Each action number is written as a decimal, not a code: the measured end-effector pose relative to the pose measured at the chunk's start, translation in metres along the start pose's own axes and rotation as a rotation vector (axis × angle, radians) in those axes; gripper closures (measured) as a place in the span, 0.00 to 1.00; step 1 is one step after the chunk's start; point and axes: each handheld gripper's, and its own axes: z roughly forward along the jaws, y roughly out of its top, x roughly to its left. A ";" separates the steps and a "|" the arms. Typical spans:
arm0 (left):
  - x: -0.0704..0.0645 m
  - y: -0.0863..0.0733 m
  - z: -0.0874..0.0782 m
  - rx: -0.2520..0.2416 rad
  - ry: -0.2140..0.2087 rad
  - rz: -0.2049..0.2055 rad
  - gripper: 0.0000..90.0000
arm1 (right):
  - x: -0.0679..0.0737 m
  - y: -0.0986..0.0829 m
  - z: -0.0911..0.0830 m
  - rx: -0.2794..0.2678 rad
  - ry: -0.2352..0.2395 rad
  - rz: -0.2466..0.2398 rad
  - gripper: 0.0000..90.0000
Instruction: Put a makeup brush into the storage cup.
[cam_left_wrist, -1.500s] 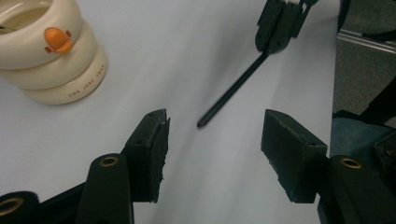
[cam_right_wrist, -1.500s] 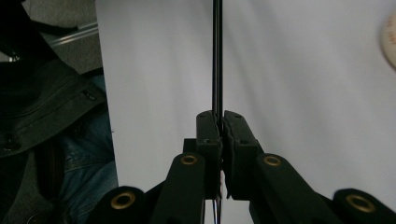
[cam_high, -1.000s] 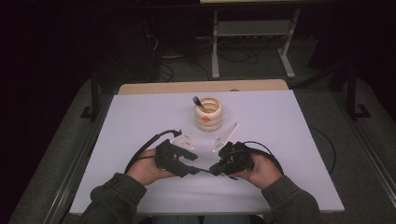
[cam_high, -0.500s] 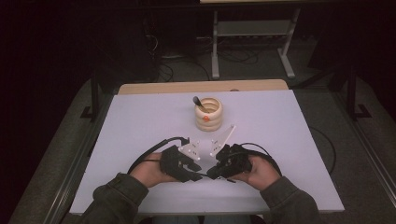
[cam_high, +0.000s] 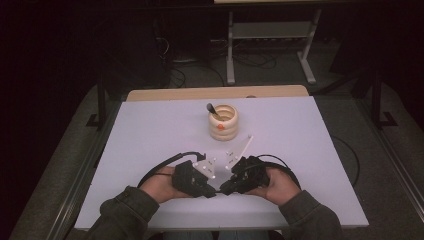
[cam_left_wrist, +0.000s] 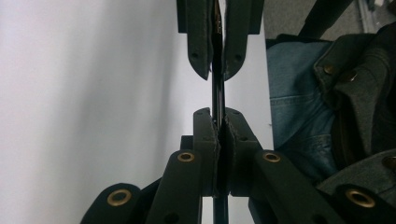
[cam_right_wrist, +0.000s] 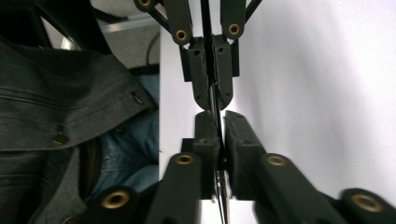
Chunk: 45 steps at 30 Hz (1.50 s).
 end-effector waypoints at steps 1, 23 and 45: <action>0.000 -0.001 0.000 -0.002 0.001 0.006 0.94 | 0.000 0.000 0.000 0.000 0.000 0.000 0.88; 0.002 -0.011 -0.004 -0.088 -0.044 -0.030 0.90 | -0.002 -0.015 -0.011 -0.016 0.064 0.017 0.94; 0.001 -0.027 -0.012 -0.142 0.023 -0.093 0.94 | -0.008 -0.007 -0.020 -0.086 -0.012 0.091 0.59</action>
